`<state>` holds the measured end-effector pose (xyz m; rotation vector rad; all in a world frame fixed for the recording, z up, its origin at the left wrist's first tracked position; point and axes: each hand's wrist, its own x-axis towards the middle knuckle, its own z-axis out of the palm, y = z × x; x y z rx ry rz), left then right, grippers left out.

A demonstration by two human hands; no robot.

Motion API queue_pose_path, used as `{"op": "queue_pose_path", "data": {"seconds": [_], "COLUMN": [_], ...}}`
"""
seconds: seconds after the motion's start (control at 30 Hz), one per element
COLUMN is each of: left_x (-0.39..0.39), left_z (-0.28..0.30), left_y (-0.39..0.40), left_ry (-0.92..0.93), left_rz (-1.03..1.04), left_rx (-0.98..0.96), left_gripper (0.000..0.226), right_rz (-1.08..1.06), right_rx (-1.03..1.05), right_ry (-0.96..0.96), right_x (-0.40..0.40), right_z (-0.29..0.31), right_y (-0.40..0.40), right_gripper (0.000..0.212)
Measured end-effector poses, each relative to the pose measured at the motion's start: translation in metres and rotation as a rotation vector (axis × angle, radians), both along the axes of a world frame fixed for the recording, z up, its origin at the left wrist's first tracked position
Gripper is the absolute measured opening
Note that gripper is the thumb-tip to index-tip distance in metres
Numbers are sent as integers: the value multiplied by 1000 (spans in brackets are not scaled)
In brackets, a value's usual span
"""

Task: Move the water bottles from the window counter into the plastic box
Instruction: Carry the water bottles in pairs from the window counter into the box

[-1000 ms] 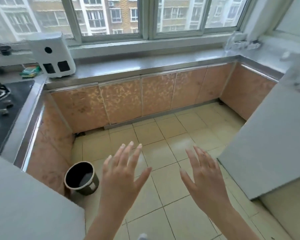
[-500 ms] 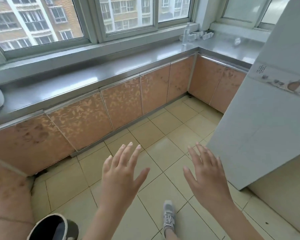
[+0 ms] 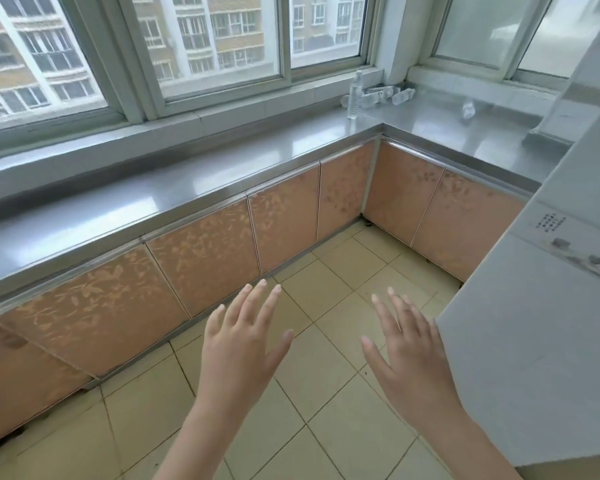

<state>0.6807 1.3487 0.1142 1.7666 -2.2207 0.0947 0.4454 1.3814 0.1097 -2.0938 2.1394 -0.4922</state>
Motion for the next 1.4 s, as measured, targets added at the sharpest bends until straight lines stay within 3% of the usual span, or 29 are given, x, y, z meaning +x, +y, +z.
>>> {"op": "queue_pose_path", "data": {"seconds": [0.47, 0.8, 1.4], "left_x": [-93, -187, -349], "left_z": [-9, -7, -1], "left_y": [-329, -523, -789], "left_ry": [13, 9, -57], "left_rz": [-93, -204, -45], "left_rx": [26, 44, -17], "left_gripper": [64, 64, 63], "right_rz": [-172, -302, -138], "right_rx": [25, 10, 63], "right_ry": [15, -26, -6], "right_x": [-96, -183, -347], "right_z": [-5, 11, 14], "right_y": [-292, -452, -756], "right_gripper": [67, 71, 72]}}
